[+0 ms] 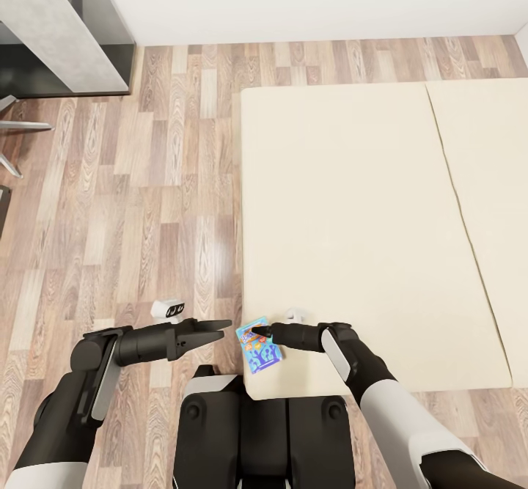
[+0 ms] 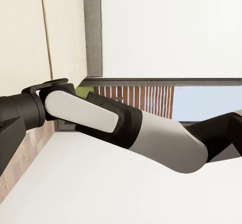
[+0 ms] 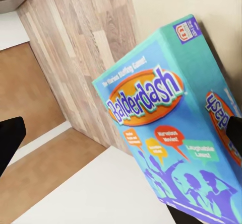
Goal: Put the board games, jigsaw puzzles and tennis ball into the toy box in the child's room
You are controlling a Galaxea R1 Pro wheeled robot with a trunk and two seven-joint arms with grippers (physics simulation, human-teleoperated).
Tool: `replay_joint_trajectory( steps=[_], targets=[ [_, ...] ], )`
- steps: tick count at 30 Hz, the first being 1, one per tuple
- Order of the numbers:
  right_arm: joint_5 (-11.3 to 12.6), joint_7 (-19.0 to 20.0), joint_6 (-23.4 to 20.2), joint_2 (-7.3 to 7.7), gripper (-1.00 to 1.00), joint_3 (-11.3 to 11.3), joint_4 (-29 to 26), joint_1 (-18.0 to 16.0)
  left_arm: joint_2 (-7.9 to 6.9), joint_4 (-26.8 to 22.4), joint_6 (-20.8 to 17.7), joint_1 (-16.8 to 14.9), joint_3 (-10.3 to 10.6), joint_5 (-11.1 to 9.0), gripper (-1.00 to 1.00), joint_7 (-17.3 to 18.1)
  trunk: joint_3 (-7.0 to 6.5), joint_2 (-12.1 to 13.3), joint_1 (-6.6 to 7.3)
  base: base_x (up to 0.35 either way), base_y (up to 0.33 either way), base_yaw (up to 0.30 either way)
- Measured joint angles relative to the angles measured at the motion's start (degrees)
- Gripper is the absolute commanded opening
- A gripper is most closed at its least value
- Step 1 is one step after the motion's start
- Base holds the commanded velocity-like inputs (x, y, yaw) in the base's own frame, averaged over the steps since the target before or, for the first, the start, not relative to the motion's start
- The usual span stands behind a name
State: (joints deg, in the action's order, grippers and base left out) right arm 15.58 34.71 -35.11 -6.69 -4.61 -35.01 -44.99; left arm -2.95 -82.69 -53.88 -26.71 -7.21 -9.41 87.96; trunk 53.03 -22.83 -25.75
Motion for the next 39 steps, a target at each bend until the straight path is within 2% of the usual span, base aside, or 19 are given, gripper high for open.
replay_joint_trajectory(
  steps=[39],
  targets=[
    [0.0, 0.0, 0.0, 0.0, 1.0, 0.0, 0.0, 0.0, -0.01, 0.0, 0.0, 0.0, 0.0, 0.0, 1.0, 0.0, 0.0, 0.0, 0.0, 0.0, 0.01, 0.0]
  ],
)
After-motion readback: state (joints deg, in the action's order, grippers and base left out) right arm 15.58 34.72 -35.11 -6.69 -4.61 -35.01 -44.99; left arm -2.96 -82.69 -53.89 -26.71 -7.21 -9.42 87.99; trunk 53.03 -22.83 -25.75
